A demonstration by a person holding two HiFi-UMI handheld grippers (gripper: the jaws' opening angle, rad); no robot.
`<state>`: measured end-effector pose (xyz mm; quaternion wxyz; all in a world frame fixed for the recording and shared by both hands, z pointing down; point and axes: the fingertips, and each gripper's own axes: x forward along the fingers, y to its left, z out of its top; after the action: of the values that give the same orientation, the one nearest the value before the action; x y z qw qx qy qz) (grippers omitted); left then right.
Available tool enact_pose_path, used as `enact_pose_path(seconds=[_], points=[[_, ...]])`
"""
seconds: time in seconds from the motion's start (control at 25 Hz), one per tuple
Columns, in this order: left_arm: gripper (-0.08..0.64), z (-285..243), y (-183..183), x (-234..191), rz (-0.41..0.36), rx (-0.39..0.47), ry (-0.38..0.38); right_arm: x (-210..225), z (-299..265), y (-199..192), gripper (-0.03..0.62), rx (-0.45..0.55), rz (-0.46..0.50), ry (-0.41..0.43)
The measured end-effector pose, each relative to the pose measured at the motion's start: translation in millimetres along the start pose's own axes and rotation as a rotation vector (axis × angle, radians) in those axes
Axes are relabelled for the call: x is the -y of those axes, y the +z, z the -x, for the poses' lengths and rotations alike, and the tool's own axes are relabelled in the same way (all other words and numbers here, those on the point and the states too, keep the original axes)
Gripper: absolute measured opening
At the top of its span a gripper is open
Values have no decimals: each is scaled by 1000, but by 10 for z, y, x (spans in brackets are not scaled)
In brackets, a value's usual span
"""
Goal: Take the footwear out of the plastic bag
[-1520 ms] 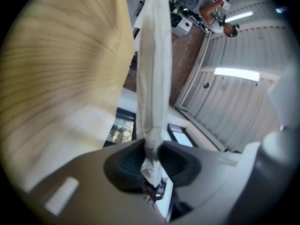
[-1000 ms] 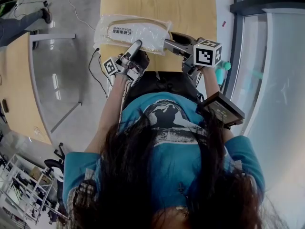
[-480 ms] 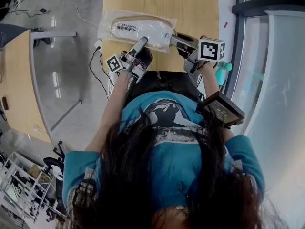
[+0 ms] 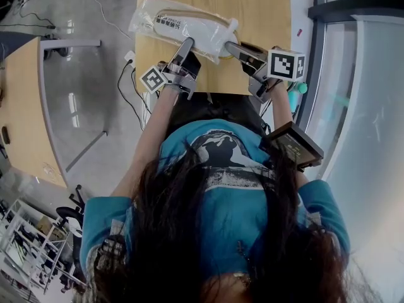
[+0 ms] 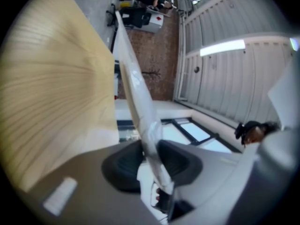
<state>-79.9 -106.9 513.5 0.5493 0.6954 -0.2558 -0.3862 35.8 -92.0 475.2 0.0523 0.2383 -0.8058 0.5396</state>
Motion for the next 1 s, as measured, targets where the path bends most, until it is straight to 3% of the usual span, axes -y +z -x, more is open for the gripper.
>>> enact_pose_path(seconds=[0.12, 0.4, 0.6, 0.72, 0.76, 0.84, 0.92, 1.0], points=[[112, -47, 7, 7, -21, -22, -2, 0, 70, 13, 94, 5, 0, -2], [118, -164, 73, -127, -3, 14, 24, 69, 258, 73, 94, 18, -22, -24], [95, -99, 352, -338, 19, 135, 87, 119, 439, 64, 94, 18, -19, -31], [95, -159, 328, -386, -23, 59, 118, 187, 547, 49, 94, 28, -27, -72], [95, -173, 335, -410, -37, 54, 136, 199, 576, 52, 94, 32, -28, -81], [91, -146, 446, -541, -37, 124, 212, 247, 659, 90, 94, 44, -31, -103], [13, -66, 646, -725, -26, 235, 311, 321, 754, 156, 92, 53, -27, -141], [0, -43, 773, -812, -29, 268, 360, 362, 814, 199, 92, 54, -13, -171]])
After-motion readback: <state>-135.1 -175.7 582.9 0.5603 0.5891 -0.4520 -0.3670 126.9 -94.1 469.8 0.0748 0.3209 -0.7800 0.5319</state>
